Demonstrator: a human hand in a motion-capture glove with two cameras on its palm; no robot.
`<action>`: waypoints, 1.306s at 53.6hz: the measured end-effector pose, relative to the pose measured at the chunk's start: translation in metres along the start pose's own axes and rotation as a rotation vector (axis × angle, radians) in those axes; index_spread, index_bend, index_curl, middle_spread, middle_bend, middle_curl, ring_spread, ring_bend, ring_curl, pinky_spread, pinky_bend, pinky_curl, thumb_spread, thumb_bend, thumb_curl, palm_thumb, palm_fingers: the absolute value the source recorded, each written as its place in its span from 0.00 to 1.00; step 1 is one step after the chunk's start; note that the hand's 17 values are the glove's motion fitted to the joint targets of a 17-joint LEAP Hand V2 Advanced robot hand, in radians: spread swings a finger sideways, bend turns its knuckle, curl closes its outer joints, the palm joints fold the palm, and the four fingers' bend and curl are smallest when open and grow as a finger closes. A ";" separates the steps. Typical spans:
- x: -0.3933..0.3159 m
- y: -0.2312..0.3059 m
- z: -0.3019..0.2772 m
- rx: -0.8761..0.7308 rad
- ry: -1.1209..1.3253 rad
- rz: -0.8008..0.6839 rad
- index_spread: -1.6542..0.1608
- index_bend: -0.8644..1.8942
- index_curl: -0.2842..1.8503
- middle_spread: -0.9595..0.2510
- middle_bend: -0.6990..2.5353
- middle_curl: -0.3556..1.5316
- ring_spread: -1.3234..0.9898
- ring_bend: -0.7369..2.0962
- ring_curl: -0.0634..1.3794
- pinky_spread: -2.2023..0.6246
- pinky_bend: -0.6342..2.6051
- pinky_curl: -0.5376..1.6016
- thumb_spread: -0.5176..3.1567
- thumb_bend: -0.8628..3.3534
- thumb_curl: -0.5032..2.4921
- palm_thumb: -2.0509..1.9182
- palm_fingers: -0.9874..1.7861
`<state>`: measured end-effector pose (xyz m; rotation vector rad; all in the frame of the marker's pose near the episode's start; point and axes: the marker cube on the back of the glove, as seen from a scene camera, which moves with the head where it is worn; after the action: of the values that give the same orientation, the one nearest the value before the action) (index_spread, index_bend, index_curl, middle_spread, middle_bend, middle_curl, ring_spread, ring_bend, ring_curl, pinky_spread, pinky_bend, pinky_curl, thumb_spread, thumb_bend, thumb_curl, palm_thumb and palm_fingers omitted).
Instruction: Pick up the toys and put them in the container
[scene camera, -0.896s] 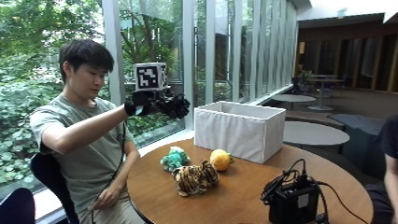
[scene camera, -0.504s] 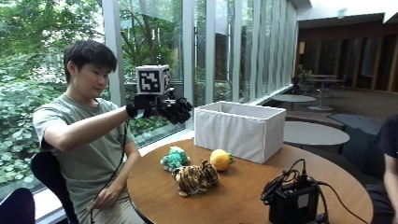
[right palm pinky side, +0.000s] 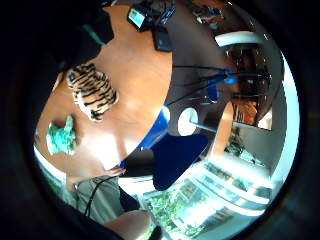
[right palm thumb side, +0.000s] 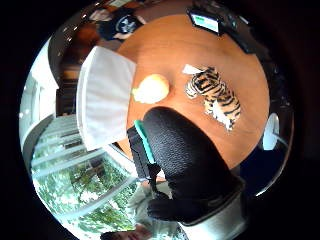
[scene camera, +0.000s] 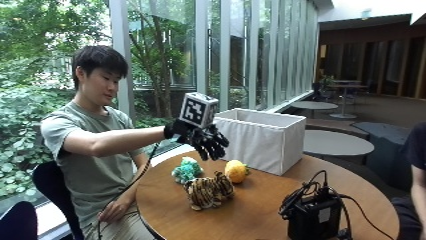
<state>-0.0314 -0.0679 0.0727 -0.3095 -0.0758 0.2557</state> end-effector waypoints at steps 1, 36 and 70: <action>0.000 -0.006 0.006 -0.022 0.005 0.018 0.81 0.34 0.18 0.79 0.35 0.37 0.51 0.56 0.25 0.75 0.51 0.42 0.49 0.19 0.19 0.49 0.31; 0.005 -0.068 0.155 0.056 -0.114 0.118 0.85 0.41 0.24 0.72 0.44 0.47 0.46 0.64 0.31 0.71 0.46 0.40 0.52 0.26 0.28 0.63 0.57; -0.015 -0.017 -0.035 0.283 0.027 -0.054 0.77 0.68 0.47 0.61 0.59 0.68 0.38 0.75 0.49 0.65 0.49 0.48 0.36 0.26 0.42 0.68 0.61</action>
<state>-0.0375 -0.0974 0.0441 -0.0298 -0.0202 0.2059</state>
